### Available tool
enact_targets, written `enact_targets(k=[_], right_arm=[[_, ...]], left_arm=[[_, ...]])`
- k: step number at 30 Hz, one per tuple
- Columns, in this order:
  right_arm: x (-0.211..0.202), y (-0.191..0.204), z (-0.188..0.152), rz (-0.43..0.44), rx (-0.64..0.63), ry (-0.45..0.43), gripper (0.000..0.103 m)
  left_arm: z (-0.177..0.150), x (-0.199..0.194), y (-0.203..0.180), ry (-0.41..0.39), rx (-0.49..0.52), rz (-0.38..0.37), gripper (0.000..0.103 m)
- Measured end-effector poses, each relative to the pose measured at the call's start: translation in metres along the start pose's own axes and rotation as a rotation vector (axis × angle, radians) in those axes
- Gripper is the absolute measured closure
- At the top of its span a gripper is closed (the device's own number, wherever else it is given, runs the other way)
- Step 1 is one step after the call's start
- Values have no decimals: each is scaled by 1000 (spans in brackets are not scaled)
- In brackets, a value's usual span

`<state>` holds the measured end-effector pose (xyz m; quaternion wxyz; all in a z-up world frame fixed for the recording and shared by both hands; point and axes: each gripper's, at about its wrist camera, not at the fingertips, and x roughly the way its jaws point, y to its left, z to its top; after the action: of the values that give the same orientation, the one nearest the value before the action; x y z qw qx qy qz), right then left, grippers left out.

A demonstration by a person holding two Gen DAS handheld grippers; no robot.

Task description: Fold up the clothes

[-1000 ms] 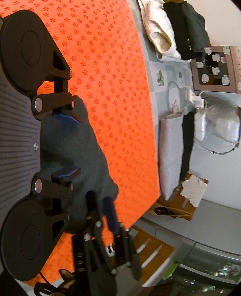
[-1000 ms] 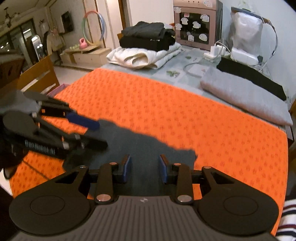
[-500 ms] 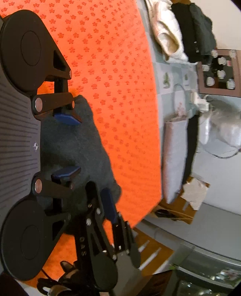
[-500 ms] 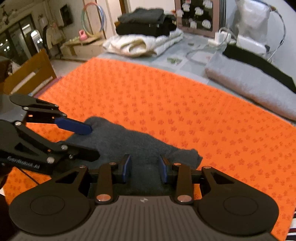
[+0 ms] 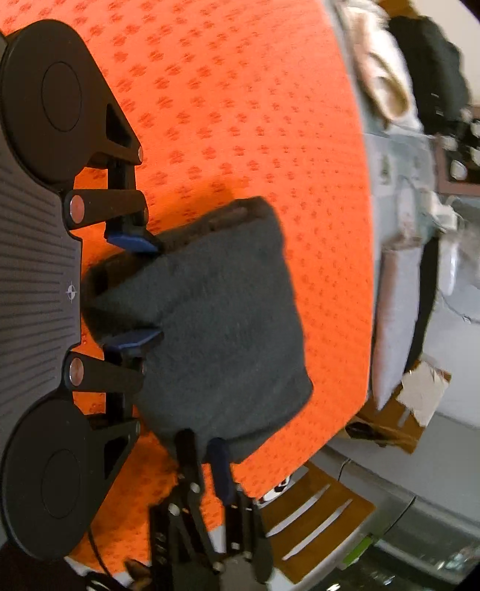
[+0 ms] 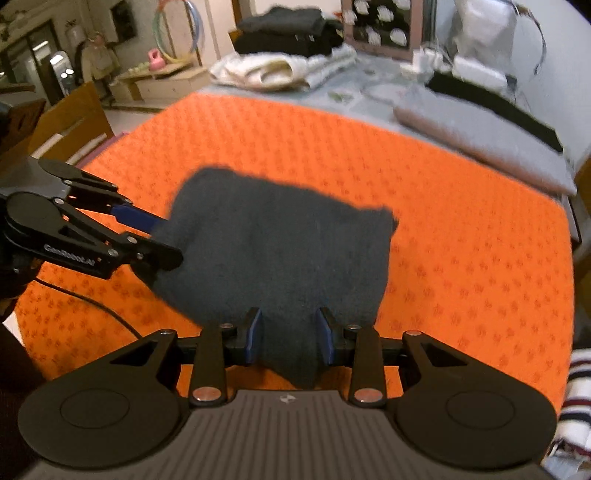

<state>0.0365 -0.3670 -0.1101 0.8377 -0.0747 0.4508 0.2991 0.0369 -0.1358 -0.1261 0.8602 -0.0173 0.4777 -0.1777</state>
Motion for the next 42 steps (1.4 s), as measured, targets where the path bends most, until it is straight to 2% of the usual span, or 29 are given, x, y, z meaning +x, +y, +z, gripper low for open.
enact_targets(k=[2, 6, 7, 9, 15, 19, 23, 27, 29, 33, 37, 42], right_arm=[[4, -1, -4, -1, 13, -4, 65], [-18, -3, -2, -3, 87, -62, 64], [-26, -5, -4, -3, 127, -83, 63], [-38, -12, -13, -7, 213, -108, 52], [-48, -25, -48, 1, 432, -106, 50], [-45, -23, -62, 37, 514, -112, 48], [-32, -27, -69, 108, 611, -104, 46], [-17, -35, -74, 184, 780, -126, 45], [-9, -37, -79, 217, 889, -153, 44], [4, -37, -84, 268, 1055, -212, 41], [11, -30, -81, 226, 1095, -225, 41], [16, -29, -85, 175, 1162, -225, 38]], left_arm=[[1, 0, 2, -2, -17, -3, 54], [1, -15, 9, -49, -66, -28, 52], [0, -18, 14, -59, -98, -44, 49], [0, -23, 25, -65, -175, -82, 45], [-10, -24, 42, -40, -345, -114, 43], [-15, -29, 37, -46, -317, -94, 40], [-11, -38, 26, -86, -213, -56, 37], [1, -39, 25, -104, -123, -49, 36], [10, -35, 30, -109, -114, -41, 35], [31, -23, 46, -114, -163, -38, 35], [44, -13, 60, -96, -250, -76, 35], [31, -19, 67, -71, -313, -124, 35]])
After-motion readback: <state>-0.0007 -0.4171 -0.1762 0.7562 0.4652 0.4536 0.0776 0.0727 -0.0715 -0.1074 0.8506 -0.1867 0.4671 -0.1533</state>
